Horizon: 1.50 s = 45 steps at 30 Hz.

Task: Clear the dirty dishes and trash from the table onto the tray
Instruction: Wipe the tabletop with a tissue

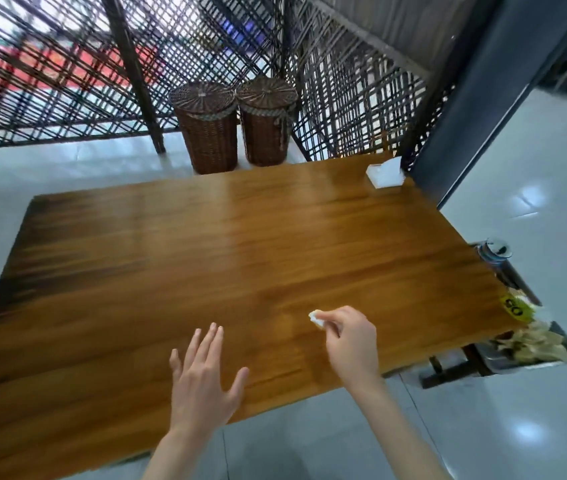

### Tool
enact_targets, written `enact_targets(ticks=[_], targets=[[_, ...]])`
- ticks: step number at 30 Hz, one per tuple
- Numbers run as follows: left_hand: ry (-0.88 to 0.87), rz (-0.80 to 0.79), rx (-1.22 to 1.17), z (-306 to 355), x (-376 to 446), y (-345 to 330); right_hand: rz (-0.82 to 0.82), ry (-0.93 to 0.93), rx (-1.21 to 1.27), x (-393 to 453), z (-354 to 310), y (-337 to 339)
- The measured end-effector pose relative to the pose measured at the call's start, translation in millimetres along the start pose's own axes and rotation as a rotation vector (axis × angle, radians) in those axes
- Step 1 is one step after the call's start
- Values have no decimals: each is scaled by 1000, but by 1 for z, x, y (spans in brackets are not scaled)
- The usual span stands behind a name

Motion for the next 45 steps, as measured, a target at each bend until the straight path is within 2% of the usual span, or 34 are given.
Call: enact_targets(ticks=[6,15,27,33,37,45], targets=[[75,-27,34,96,-5,-22,-16,2,7,32,74,72],[50,30,21,205,26,-41,-38,-21,6,77,149,138],[-26,39,-19,348,130,-95,-7,28,-39,177,223,229],[-121,103,-34,418,188,-110,29,35,-34,224,253,270],[-106,105,-17,450,199,-116,-9,61,-31,235,274,288],[70,187,25,497,180,-123,-126,153,-29,261,304,303]])
Point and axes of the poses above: each hand's wrist, its own x-axis towards the middle knuckle, its own y-axis out of the back of the hand, z = x × y, the point moved 4 cm from there along x, towards the middle knuckle, and after that the axes turned 2 degrees about x, right-handed, at the moved point
